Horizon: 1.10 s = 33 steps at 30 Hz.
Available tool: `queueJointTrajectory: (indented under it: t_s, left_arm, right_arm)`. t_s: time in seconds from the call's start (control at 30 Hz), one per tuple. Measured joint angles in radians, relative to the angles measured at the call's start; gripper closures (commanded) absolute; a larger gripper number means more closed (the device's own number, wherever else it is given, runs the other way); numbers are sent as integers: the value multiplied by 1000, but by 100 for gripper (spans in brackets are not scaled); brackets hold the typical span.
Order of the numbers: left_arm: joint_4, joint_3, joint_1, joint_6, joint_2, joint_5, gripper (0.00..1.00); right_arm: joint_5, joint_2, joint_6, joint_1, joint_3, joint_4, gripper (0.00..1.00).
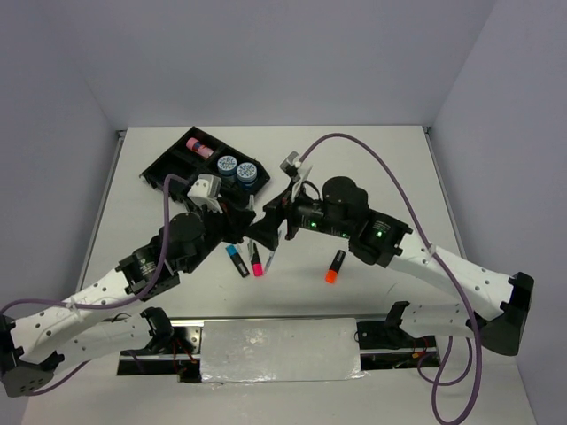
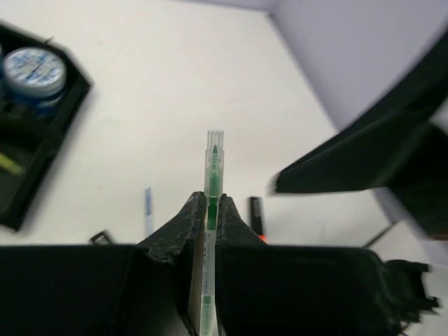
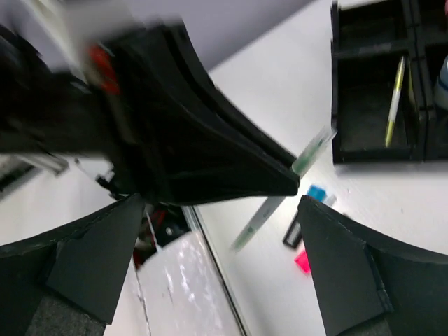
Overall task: Sort the stationery into containers
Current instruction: Place the pen in the storage box.
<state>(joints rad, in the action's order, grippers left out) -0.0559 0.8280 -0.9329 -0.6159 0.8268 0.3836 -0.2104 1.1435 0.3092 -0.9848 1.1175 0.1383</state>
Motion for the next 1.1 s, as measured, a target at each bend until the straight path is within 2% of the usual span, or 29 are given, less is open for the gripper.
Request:
queueJointTrajectory:
  t_s: [0.17,0.27,0.4,0.53,0.6,0.87,1.1]
  left_arm:
    - [-105,0,11,-69,35,142,100]
    - [-109,0,64,-76,68,196,100]
    - [-92,18,245,-76,161,214,100]
    - [-44,44,451,-97,293,201,100]
    - [-2,45,515,-104,344,187,100]
    - [217,87,583,-123,565,144,100]
    - [328,75,613,-123,627,146,100]
  right_arm:
    - [10,-49,23,51,-9,-77,0]
    - [17,-114,37,98,-73,-103,0]
    - [77,-189,49,156,-155,-89,0]
    - [117,-246,50,163,-203,-63,0]
    - [125,-272,50,163,-227,-62,0]
    - [123,-332,50,163,-312,-43,0]
    - [117,-386,49,163,-345,-35,0]
